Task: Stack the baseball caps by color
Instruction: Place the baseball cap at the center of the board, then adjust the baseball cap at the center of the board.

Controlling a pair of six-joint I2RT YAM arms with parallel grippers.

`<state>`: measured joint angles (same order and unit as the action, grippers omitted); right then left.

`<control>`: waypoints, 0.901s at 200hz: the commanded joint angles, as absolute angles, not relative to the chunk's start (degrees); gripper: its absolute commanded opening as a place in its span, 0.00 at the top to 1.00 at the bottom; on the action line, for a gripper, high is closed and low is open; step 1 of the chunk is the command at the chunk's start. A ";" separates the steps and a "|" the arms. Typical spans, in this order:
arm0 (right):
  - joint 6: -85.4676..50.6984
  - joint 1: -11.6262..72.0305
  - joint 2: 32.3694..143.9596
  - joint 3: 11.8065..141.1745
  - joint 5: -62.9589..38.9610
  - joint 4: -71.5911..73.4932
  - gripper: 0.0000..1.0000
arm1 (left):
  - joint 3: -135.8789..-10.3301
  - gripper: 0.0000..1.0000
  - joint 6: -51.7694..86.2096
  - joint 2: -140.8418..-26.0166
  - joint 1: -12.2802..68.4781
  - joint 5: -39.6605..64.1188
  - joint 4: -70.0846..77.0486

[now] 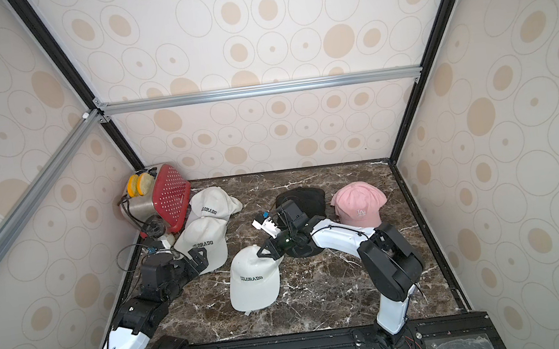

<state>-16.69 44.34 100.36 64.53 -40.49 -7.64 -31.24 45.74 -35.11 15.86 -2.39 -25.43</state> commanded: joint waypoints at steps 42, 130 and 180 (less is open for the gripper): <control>-14.92 44.65 97.43 64.94 -31.83 -13.10 0.65 | -21.66 0.01 45.50 -24.61 16.61 17.94 -27.37; -10.90 45.01 104.41 76.08 -37.35 -22.02 0.46 | -12.11 0.01 50.32 -17.05 16.96 29.88 -17.29; -6.65 45.00 109.26 83.86 -36.91 -34.33 0.29 | -10.67 0.01 48.86 -18.63 22.02 29.73 -15.18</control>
<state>-9.32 44.73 108.09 81.25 -37.45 -26.22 -11.40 50.13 -18.57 18.65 29.28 -17.67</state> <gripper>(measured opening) 0.694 0.991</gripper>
